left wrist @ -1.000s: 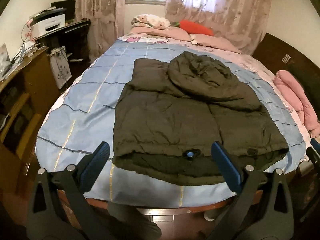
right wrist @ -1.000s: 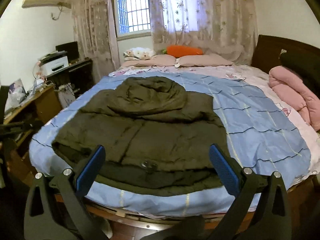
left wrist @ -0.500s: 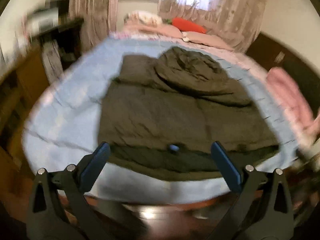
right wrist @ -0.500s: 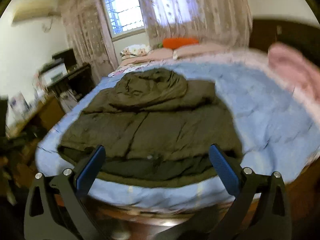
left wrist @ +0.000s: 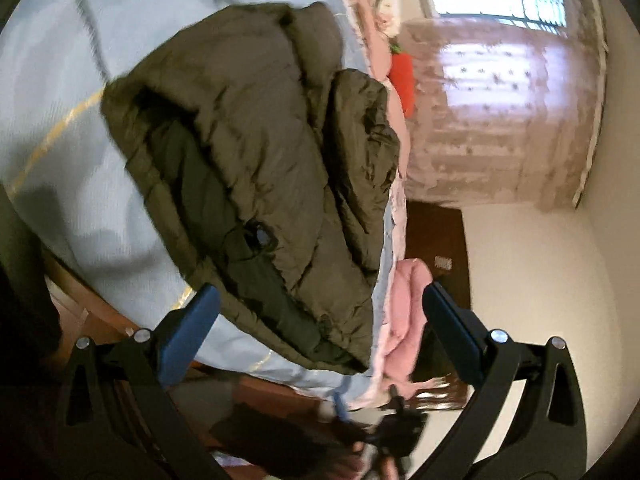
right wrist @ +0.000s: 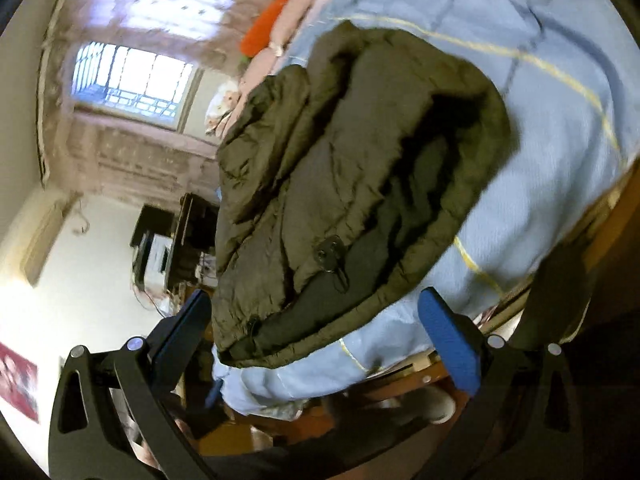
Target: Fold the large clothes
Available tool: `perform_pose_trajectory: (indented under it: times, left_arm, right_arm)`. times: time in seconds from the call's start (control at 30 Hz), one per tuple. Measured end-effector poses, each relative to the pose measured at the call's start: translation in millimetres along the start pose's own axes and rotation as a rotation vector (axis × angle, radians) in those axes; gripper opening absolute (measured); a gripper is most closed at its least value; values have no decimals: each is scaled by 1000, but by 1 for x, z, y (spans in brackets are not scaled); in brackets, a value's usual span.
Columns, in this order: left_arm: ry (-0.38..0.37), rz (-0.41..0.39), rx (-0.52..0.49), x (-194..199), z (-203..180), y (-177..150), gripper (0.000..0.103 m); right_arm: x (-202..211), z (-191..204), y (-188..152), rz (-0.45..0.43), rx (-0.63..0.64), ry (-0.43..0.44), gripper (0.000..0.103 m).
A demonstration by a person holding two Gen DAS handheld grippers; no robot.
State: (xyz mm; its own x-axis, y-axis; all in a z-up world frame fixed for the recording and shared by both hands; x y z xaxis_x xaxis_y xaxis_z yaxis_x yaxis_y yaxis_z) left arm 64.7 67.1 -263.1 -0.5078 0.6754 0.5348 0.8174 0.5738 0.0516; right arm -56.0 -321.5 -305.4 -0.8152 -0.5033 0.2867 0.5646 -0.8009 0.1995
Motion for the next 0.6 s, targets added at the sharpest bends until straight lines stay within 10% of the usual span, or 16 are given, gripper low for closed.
perform_pose_trajectory:
  times: [0.6]
  left_arm:
    - [0, -3, 169, -49, 54, 1, 101]
  right_arm:
    - [-32, -46, 11, -4, -177, 59, 102]
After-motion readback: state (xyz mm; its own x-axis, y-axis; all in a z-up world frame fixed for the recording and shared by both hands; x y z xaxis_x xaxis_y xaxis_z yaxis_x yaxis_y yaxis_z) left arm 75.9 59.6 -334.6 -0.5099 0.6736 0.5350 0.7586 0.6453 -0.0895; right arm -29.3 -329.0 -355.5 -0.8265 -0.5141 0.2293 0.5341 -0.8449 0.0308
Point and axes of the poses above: each gripper's, at about its wrist camera, not at the fingertips, and x roughly against the way its jaws point, z to its left, y to its top, the point moved 6 cm from there along -x, roughly the way its jaws point, and after that the axes turned 9 degrees about y, right-handed, at the moved point
